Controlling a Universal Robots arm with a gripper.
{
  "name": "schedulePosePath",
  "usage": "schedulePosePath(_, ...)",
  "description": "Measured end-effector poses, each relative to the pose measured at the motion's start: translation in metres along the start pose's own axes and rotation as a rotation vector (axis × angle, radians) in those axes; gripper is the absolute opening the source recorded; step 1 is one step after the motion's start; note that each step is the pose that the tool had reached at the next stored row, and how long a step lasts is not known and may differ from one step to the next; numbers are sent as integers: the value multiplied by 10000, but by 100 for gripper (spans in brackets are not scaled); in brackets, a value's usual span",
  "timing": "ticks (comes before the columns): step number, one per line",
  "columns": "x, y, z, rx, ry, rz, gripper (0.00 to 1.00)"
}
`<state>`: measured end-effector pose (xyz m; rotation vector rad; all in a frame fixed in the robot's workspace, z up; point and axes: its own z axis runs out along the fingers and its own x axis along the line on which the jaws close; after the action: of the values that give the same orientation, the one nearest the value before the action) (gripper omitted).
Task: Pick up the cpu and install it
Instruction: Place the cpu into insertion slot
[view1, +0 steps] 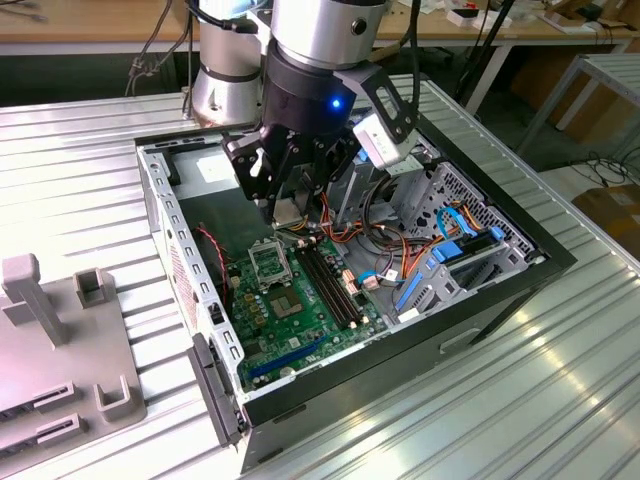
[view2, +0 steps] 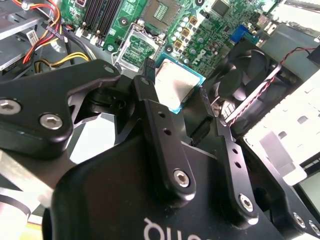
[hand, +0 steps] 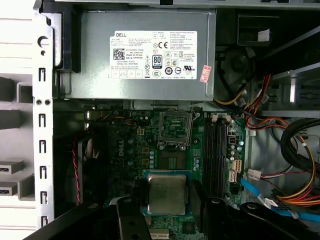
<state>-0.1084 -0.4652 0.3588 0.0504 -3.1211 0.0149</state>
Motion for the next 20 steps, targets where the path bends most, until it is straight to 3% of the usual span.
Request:
schedulePosePath(11,-1,-63,165,1,1,0,47)
schedulePosePath(20,-1,-92,218,1,1,0,47)
